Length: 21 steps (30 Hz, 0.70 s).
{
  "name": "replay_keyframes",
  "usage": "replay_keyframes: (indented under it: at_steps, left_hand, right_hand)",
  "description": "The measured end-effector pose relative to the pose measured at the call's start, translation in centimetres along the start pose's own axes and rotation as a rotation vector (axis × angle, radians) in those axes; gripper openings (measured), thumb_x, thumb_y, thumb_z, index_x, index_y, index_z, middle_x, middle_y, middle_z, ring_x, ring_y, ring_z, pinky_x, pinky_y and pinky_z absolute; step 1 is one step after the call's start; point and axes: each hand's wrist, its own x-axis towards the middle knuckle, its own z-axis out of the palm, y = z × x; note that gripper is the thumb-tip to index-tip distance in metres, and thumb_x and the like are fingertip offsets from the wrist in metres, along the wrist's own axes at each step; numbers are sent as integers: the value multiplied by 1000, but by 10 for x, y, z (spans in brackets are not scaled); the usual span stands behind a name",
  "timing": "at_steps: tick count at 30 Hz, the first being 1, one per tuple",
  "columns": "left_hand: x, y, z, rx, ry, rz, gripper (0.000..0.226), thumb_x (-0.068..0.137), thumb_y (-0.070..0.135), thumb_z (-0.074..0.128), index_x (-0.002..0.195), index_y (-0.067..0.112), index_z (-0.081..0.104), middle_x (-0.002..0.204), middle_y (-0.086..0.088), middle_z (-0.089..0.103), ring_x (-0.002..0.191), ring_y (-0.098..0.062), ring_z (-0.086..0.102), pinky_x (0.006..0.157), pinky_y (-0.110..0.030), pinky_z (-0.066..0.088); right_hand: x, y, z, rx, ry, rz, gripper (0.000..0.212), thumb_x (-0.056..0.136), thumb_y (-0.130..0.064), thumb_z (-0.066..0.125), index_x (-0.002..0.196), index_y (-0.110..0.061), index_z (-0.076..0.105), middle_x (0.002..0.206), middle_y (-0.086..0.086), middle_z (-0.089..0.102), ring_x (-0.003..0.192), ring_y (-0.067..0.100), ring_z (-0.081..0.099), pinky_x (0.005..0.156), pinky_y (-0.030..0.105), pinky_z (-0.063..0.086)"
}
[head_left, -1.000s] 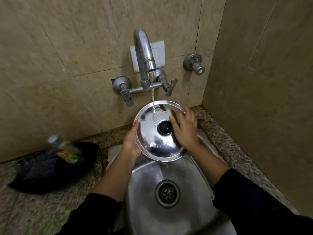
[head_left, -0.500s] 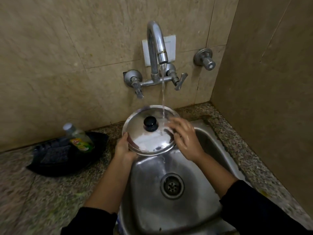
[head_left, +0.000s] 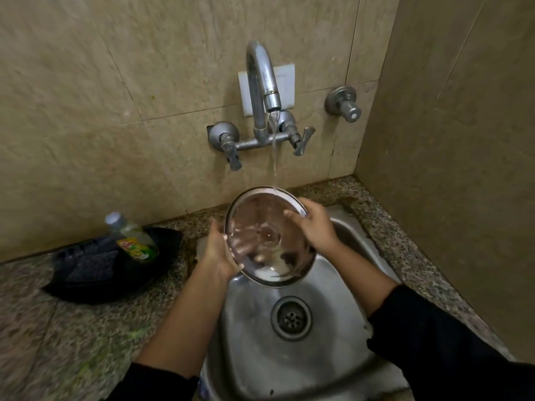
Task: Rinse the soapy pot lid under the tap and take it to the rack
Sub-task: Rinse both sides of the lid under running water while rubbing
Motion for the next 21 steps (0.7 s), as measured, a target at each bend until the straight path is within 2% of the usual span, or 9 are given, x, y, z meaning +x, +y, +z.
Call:
replay_keyframes:
  at_steps: [2,4,5,7,9,11,13,17,21]
  left_hand:
    - [-1,1,-3,-55,-34,5,70,91,68,15,97,14,59,86,-12,65,68,-25,63,58,-32,55]
    - [0,4,-5,-32,-15,14,69,92,66,18,116,16,60,112,-14,66,84,-29,67,67,-42,57]
    - [-4,6,-6,-4,8,27,65,93,65,19,120,19,57,118,-14,64,82,-29,68,65,-41,56]
    - [-14,10,-4,0,20,59,55,94,63,21,122,24,48,112,-16,62,71,-31,72,55,-40,57]
    - [-13,13,-2,-60,-1,60,60,95,61,22,139,24,39,122,-13,56,101,-37,67,70,-45,55]
    - [-15,13,-1,-9,87,107,61,98,54,22,144,17,37,136,-9,49,128,-31,47,87,-40,40]
    - [-14,10,-1,84,182,188,56,100,48,22,138,15,46,144,-5,46,133,-21,42,93,-31,32]
    - [-8,-1,0,155,231,216,48,100,41,27,132,16,53,144,-1,49,133,-17,43,102,-31,27]
    - [-11,-8,6,196,106,142,46,99,41,28,133,19,51,142,1,51,132,-16,43,104,-32,24]
  right_hand:
    - [10,-3,14,2,-23,53,37,80,-28,71,110,-7,69,107,9,72,99,26,67,90,49,52]
    - [14,-10,27,63,-38,74,25,84,-11,69,108,-4,69,104,10,71,93,24,66,89,44,53]
    - [13,-12,30,101,-35,90,23,85,-5,67,108,-4,69,101,11,71,88,21,65,85,39,53]
    - [11,-12,30,184,-5,137,22,86,0,64,107,-4,68,101,17,70,82,19,63,77,32,53]
    - [8,-6,22,268,24,213,22,87,0,62,108,-5,67,102,17,70,86,22,64,81,34,53]
    - [4,5,5,345,49,269,20,86,-1,63,104,-8,68,98,13,70,90,27,65,88,41,52]
    - [-1,15,-14,415,69,285,18,84,-1,65,100,-8,69,94,12,73,86,28,67,86,43,54]
    - [-15,22,-47,531,103,285,19,83,2,64,100,-5,69,83,7,75,72,21,71,67,29,56]
    - [-24,25,-69,617,142,317,26,81,-3,67,107,-3,68,98,22,71,82,35,68,78,46,56]
